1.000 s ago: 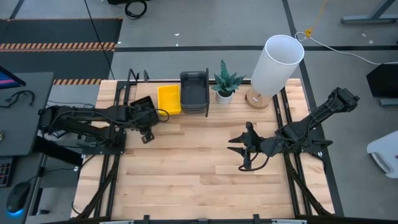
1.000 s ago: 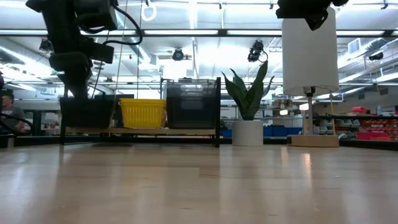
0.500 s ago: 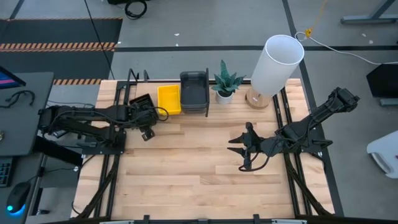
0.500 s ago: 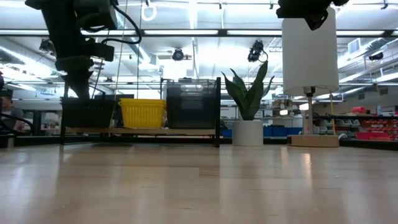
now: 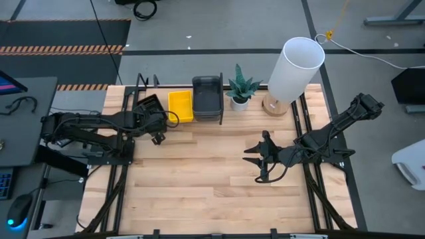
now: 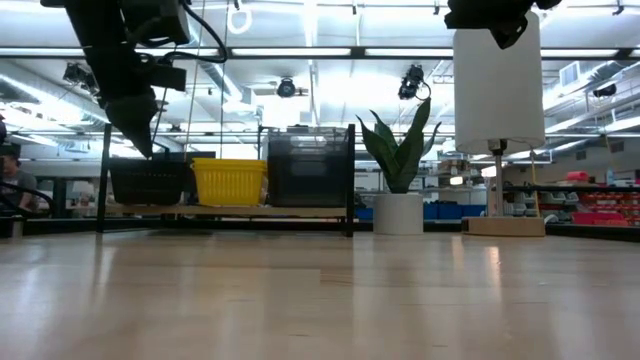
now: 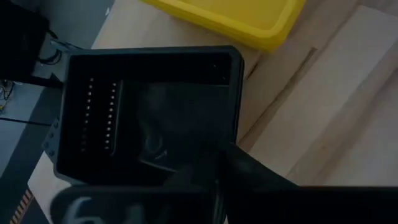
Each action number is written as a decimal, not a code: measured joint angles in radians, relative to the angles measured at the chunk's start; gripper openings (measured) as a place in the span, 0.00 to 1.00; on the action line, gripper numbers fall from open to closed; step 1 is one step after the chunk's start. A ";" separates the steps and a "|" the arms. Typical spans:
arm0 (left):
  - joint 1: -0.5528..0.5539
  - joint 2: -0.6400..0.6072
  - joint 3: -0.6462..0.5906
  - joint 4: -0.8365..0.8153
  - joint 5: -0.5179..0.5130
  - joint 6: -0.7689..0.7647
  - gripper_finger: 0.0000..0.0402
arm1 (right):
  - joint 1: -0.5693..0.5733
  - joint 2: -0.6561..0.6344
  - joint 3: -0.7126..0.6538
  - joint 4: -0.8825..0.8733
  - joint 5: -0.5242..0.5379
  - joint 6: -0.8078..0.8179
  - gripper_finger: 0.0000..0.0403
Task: Stack baskets on shelf by color
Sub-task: Put the stacked black bins on the shelf
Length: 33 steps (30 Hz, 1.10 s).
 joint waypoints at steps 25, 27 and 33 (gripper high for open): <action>0.107 0.080 0.259 -0.097 0.211 0.025 0.27 | 0.000 0.000 0.000 0.010 -0.007 -0.003 0.31; 0.135 0.121 0.286 -0.112 0.229 0.061 0.28 | 0.000 0.000 0.000 0.012 -0.008 -0.003 0.31; 0.175 0.200 0.295 -0.133 0.326 0.157 0.37 | 0.006 0.000 0.001 0.016 -0.023 -0.003 0.31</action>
